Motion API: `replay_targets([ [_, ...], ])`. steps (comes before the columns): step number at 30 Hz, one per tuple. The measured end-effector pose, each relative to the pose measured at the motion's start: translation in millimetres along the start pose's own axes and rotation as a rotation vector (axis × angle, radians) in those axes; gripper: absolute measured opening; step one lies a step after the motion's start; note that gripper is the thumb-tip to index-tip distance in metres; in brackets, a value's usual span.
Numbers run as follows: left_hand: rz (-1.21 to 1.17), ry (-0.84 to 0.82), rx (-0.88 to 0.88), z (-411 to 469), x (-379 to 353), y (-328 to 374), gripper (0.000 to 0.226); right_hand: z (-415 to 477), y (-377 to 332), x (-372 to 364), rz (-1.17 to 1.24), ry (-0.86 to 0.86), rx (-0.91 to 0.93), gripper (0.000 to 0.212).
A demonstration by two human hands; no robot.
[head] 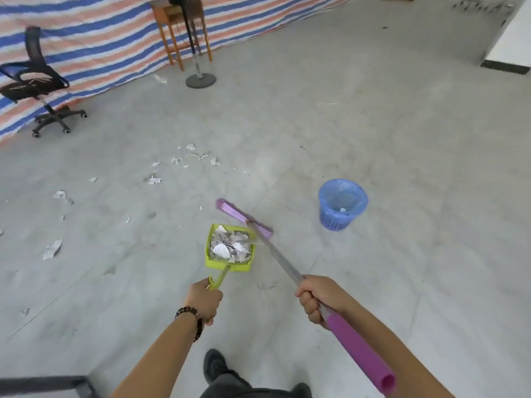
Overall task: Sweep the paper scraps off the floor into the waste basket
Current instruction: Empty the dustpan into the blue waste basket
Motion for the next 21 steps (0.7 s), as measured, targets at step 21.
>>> replay_targets([
  [21,0.12,-0.346,-0.381,66.2,-193.4,264.2,0.058,-11.7,-131.9,172.8,0.577,0.392,0.276,0.03],
])
Point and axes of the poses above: each hand's wrist, its own z-axis towards the middle knuckle, its own x-axis out of the back of the hand, y = z × x, the point moved 9 cm from there along z, towards the middle knuckle, and after that the axes turned 6 degrees about -z, right-handed, at the moved point
